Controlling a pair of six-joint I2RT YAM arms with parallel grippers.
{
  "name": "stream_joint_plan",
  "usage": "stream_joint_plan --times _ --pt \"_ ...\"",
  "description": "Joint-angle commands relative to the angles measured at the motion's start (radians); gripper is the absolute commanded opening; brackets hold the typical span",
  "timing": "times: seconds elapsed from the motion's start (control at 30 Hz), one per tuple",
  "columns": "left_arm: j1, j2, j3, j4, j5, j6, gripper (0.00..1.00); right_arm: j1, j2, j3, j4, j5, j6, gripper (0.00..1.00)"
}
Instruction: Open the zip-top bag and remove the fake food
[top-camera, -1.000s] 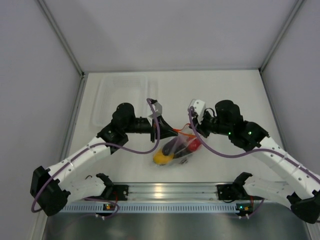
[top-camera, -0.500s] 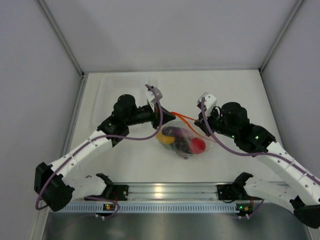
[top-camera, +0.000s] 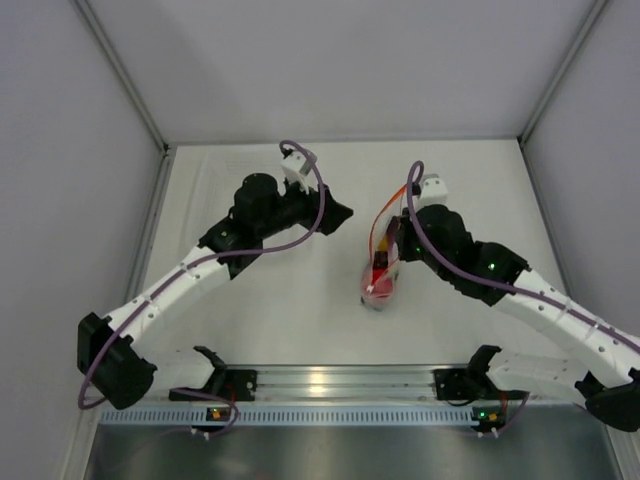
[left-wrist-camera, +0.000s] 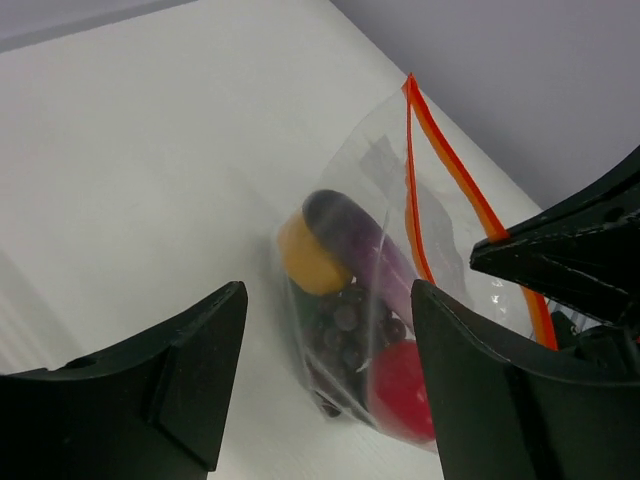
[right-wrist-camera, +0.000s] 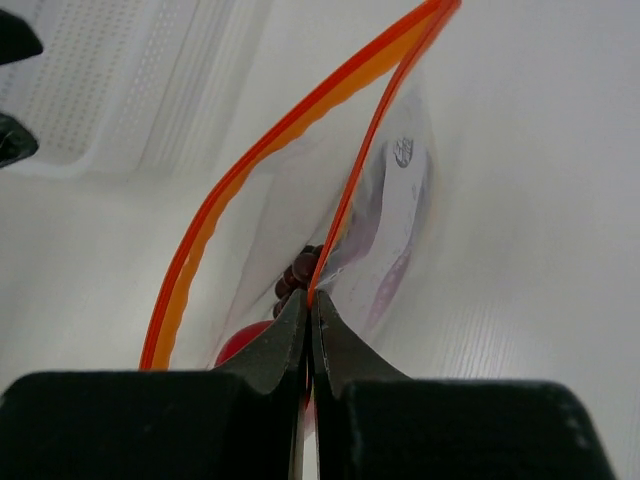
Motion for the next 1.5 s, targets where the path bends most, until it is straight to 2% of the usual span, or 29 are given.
stream_joint_plan --times 0.0,0.17,0.27,0.47,0.53,0.6,0.63,0.7,0.83,1.07,1.23,1.33,1.47 --pt "-0.045 -0.107 -0.047 -0.004 -0.121 -0.131 0.73 0.050 0.029 0.046 0.088 0.173 0.125 0.00" --pt "-0.102 -0.064 0.000 -0.111 -0.233 -0.144 0.74 0.098 0.093 0.072 0.130 0.202 0.133 0.00" --pt "-0.103 0.002 0.045 -0.125 -0.157 -0.151 0.73 0.124 0.107 0.085 0.148 0.215 0.130 0.00" --pt "-0.116 0.072 0.062 -0.131 -0.126 -0.170 0.69 0.132 0.112 0.095 0.163 0.222 0.124 0.00" --pt "-0.128 0.088 0.066 -0.131 -0.141 -0.164 0.65 0.132 0.129 0.121 0.144 0.222 0.113 0.00" --pt "-0.131 0.095 0.069 -0.154 -0.190 -0.161 0.53 0.132 0.141 0.131 0.137 0.224 0.101 0.00" --pt "-0.132 0.102 0.080 -0.175 -0.224 -0.161 0.29 0.132 0.141 0.135 0.119 0.248 0.098 0.00" --pt "-0.132 0.108 0.082 -0.246 -0.352 -0.155 0.00 0.132 0.135 0.135 0.087 0.282 0.072 0.00" --pt "-0.131 0.071 0.063 -0.333 -0.469 -0.145 0.00 0.130 0.129 0.149 -0.068 0.409 0.014 0.00" --pt "-0.117 0.075 0.085 -0.358 -0.437 -0.127 0.00 0.132 0.106 0.252 -0.379 0.647 0.004 0.00" --pt "-0.108 0.123 0.115 -0.357 -0.485 -0.176 0.00 0.132 0.187 0.407 -0.603 0.797 -0.014 0.00" --pt "-0.102 0.135 0.093 -0.352 -0.496 -0.211 0.00 0.132 0.225 0.437 -0.624 0.786 -0.023 0.00" --pt "-0.102 0.171 0.030 -0.300 -0.385 -0.227 0.00 0.145 0.219 0.310 -0.454 0.625 -0.069 0.00"
